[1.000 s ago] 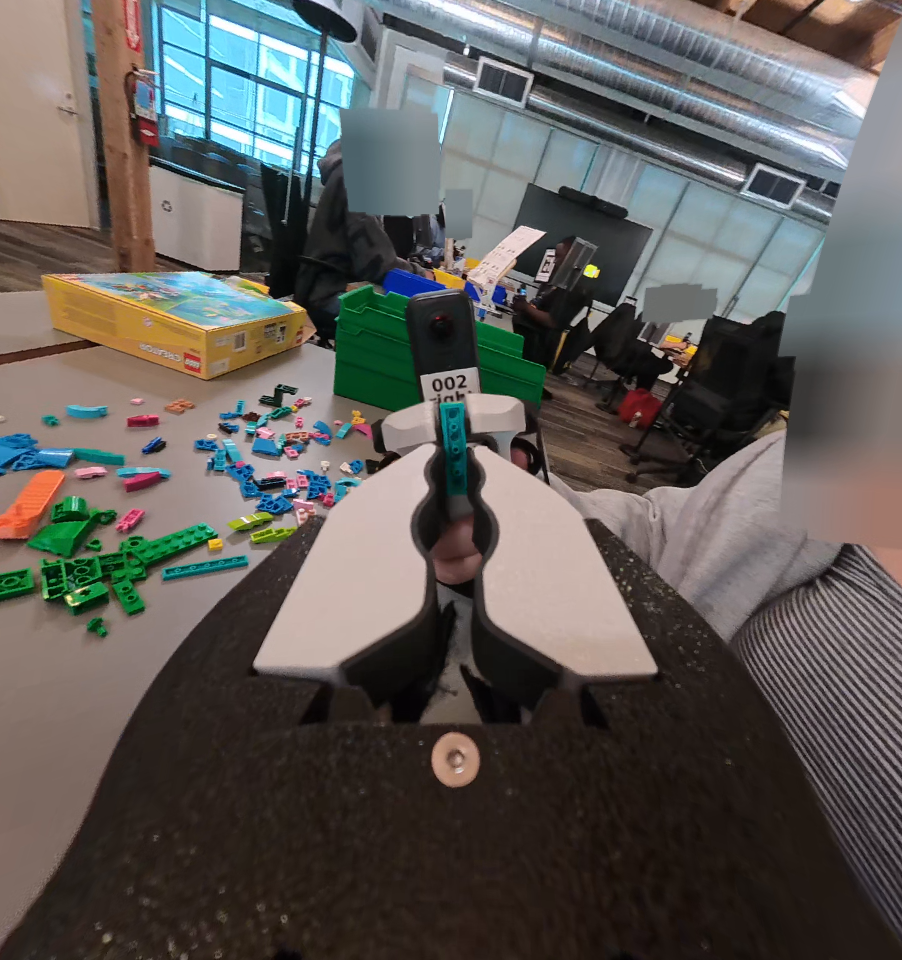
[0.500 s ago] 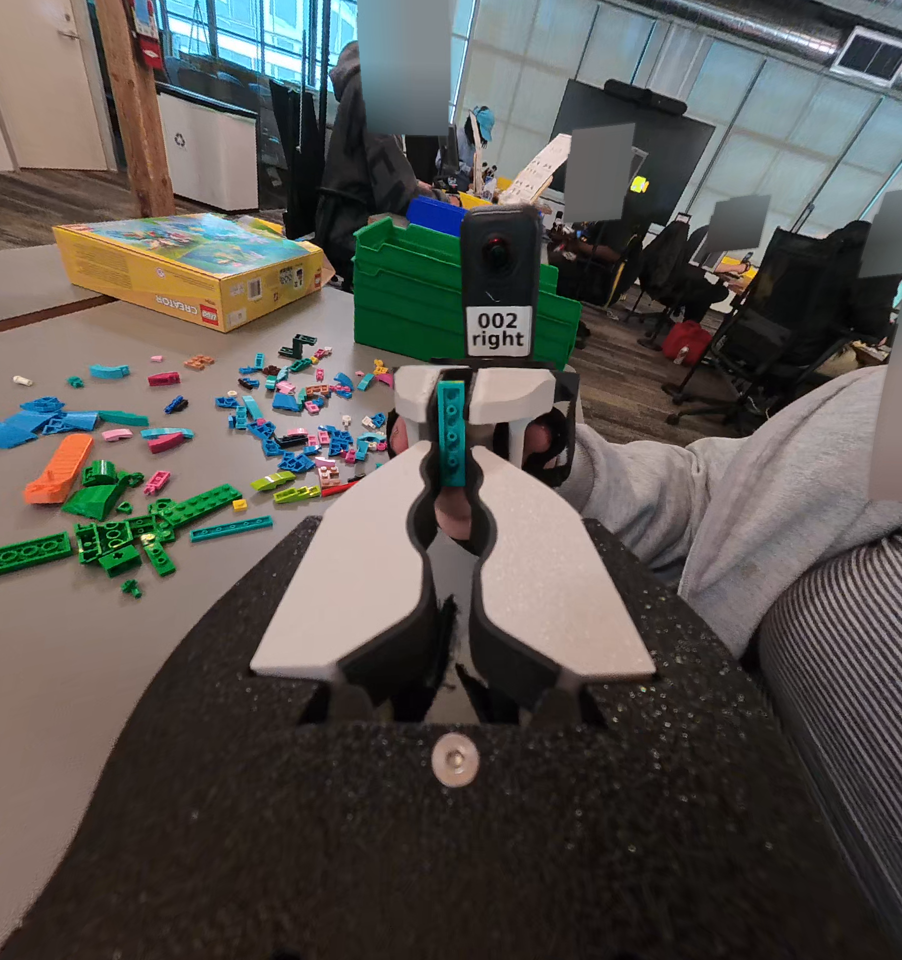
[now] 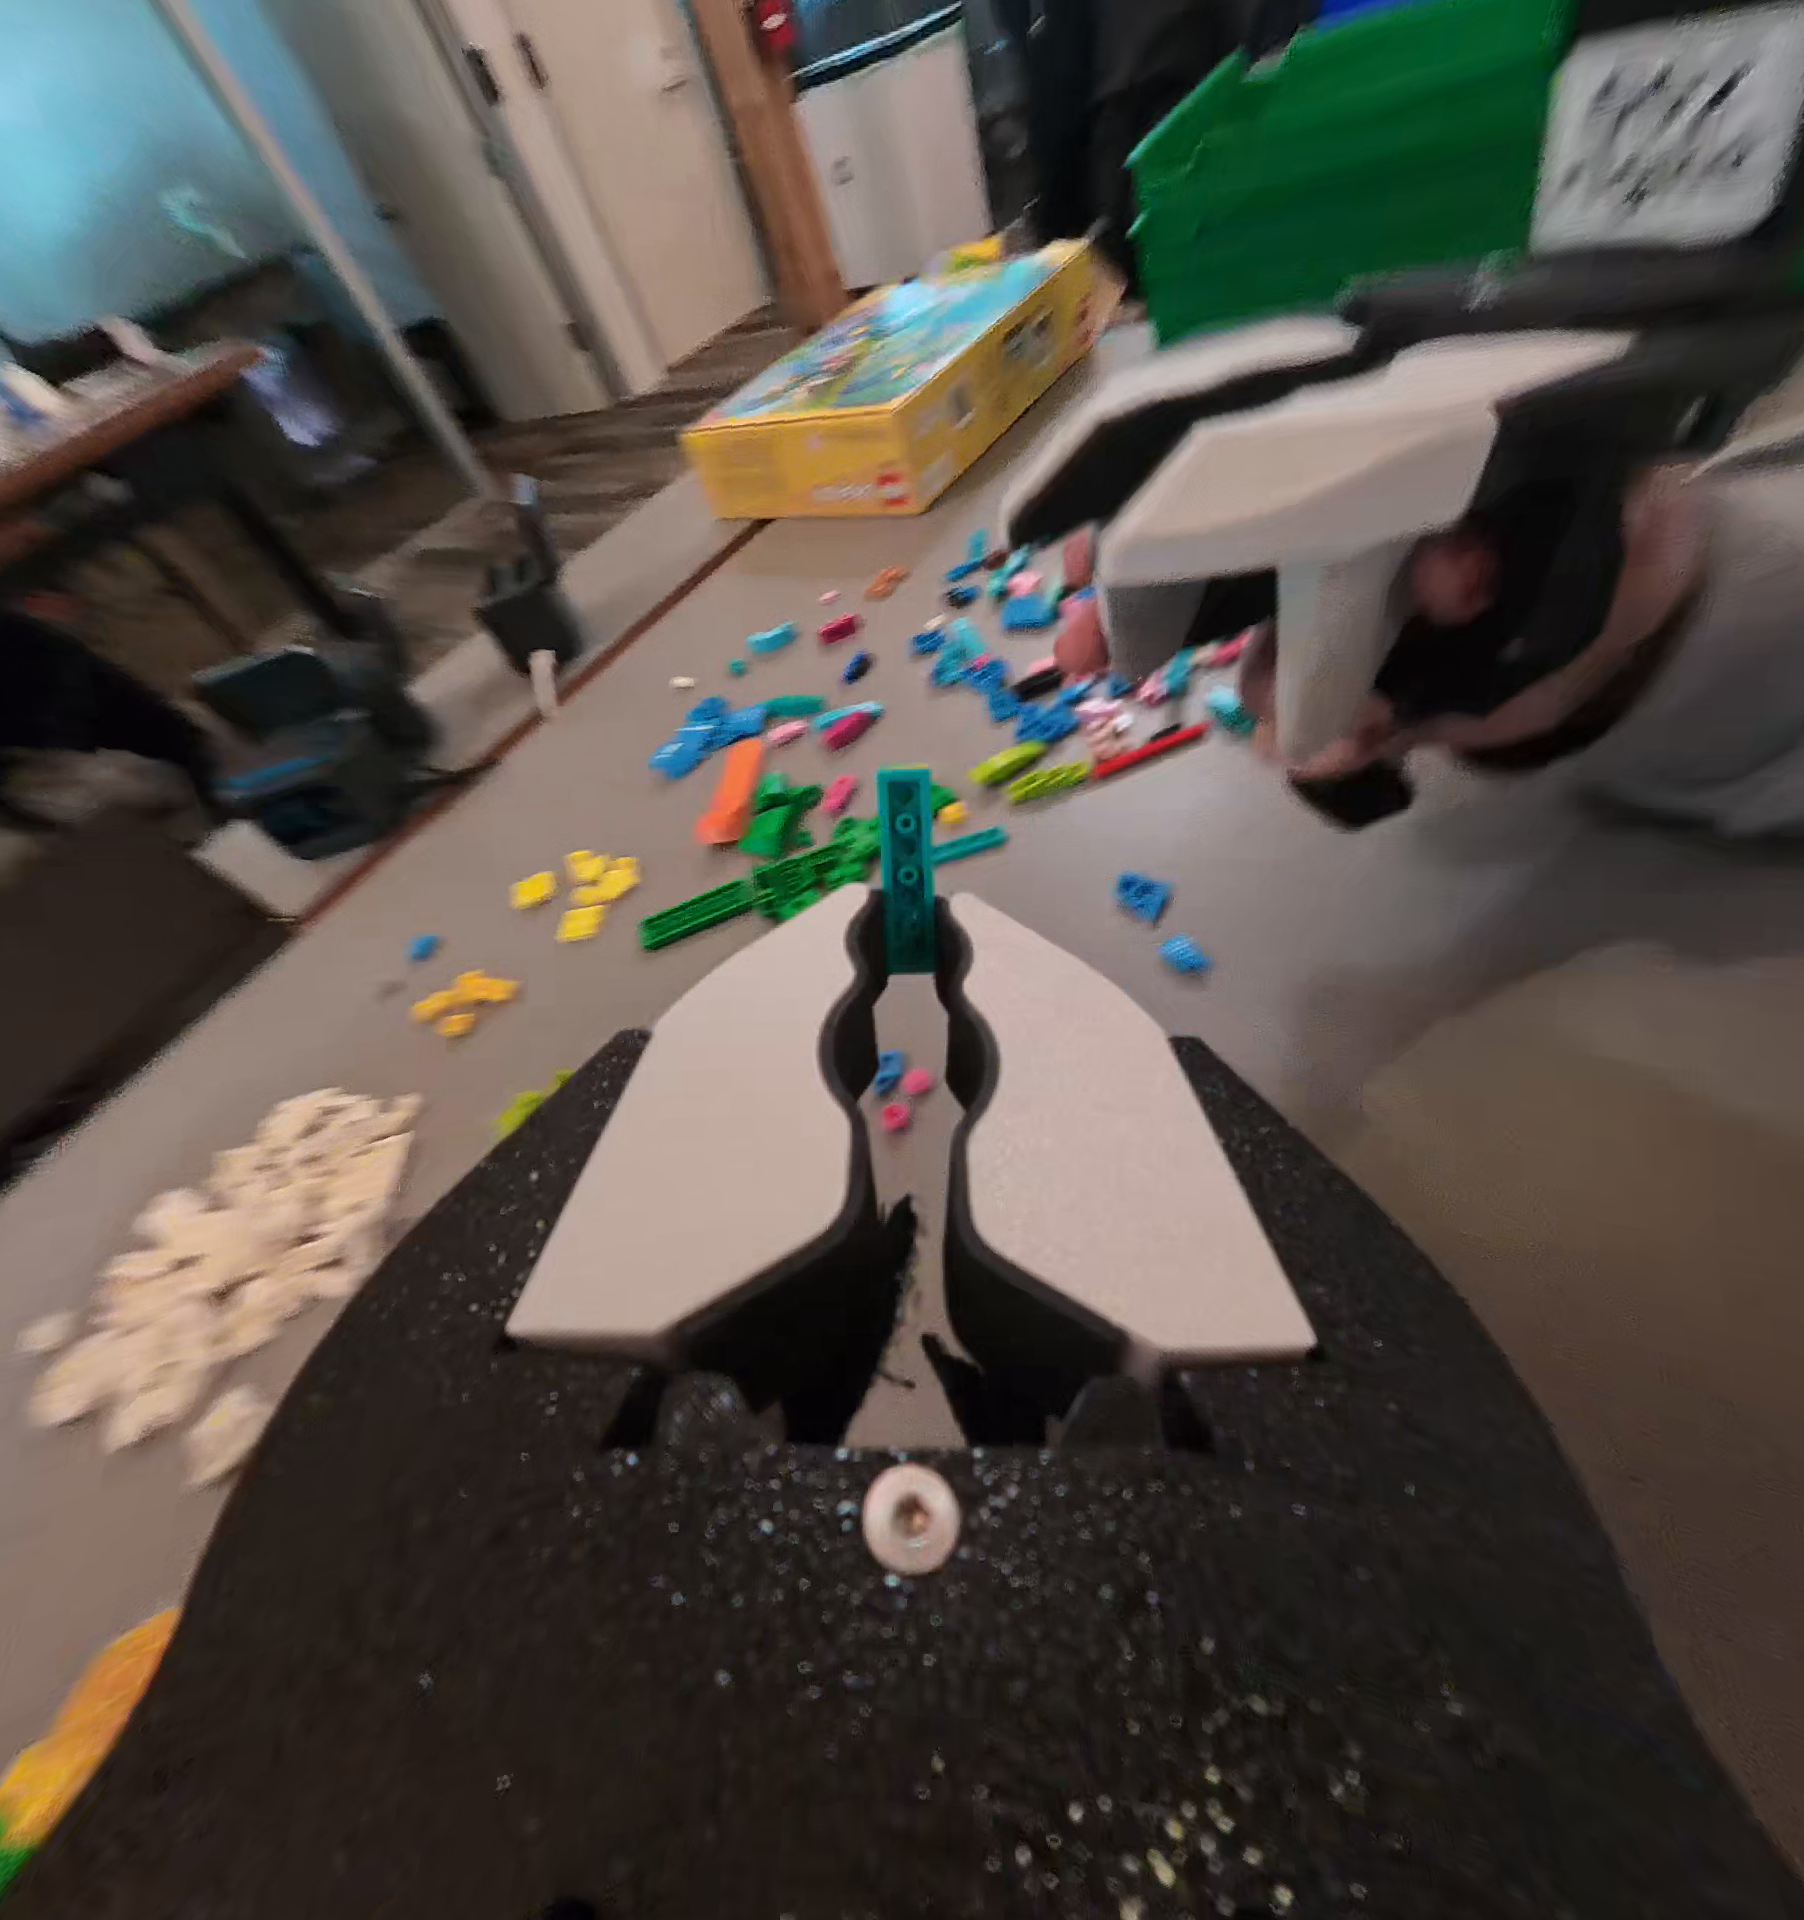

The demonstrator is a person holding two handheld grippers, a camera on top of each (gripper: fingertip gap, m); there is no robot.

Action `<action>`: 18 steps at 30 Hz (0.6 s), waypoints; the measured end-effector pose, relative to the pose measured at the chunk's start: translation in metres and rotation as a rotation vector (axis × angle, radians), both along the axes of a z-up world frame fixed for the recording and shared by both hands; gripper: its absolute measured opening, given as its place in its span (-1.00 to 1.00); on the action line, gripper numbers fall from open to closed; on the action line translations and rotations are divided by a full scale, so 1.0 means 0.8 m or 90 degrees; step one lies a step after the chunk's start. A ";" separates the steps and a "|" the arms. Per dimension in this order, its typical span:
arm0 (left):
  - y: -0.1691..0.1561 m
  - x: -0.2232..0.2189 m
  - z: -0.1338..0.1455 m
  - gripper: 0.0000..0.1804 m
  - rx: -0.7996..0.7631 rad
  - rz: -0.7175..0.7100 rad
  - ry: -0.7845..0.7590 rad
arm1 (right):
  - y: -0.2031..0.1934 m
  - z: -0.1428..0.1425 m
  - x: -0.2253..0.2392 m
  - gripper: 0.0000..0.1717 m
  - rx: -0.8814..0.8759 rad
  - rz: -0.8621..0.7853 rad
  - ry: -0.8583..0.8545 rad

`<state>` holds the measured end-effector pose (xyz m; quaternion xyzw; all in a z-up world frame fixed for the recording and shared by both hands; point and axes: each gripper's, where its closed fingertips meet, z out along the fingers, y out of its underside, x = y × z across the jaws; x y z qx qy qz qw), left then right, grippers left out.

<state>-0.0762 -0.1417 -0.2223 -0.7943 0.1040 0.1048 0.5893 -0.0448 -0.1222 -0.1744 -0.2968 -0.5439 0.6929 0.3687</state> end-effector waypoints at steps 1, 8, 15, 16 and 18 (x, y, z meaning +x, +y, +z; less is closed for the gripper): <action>-0.003 -0.004 -0.005 -0.91 0.003 0.023 0.050 | 0.005 -0.002 -0.004 -0.83 0.037 -0.049 0.016; -0.030 -0.015 -0.023 -0.91 0.110 0.151 0.305 | 0.039 -0.003 -0.017 -0.96 0.144 -0.270 0.078; -0.024 -0.015 -0.033 -0.91 0.096 0.136 0.302 | 0.030 -0.006 -0.019 -0.97 0.102 -0.252 0.082; -0.024 -0.017 -0.034 -0.91 0.097 0.136 0.283 | 0.031 -0.008 -0.021 -0.98 0.103 -0.252 0.077; -0.027 -0.025 -0.035 -0.91 0.103 0.140 0.229 | 0.031 -0.015 -0.025 -0.98 0.095 -0.245 0.060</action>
